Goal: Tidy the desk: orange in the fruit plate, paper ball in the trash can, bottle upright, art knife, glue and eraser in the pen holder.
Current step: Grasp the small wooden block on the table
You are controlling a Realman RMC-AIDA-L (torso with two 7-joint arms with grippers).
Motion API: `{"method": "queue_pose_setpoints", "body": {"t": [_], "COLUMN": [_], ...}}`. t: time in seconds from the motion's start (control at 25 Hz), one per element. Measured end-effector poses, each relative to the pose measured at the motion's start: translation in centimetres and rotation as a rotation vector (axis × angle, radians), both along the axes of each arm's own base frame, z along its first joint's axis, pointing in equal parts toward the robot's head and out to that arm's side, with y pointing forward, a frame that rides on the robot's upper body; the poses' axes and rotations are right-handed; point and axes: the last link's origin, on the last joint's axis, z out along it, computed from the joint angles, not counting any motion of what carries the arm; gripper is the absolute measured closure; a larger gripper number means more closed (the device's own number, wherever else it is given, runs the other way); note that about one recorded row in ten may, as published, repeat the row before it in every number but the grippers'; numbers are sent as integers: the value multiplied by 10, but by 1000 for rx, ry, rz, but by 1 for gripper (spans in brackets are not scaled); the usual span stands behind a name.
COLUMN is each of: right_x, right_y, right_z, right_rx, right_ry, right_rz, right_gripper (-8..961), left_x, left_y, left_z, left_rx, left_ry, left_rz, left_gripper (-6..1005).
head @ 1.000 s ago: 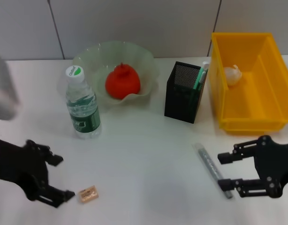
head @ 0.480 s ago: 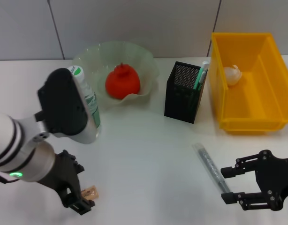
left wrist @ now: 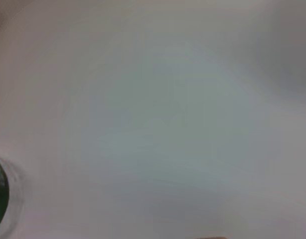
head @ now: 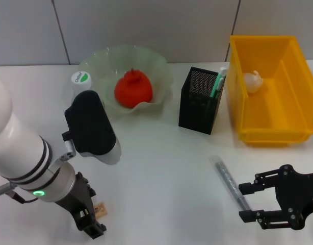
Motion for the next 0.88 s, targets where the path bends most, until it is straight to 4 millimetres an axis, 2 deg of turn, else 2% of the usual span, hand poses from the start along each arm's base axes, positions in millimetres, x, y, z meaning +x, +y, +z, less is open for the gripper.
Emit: {"method": "queue_pose_setpoints", "body": {"t": [0.2, 0.88], "right_x": [1, 1], "right_y": [2, 2], "right_z": [0, -3], "right_rx": [10, 3], "right_ry": [-7, -7], "right_rz": [-7, -25], "right_gripper": [409, 409], "left_x": [-7, -7], "left_y": [1, 4], "left_z": [-5, -2], "left_rx": [1, 10], "left_ry": [27, 33], "left_rz": [7, 31], "left_gripper": [156, 513]}}
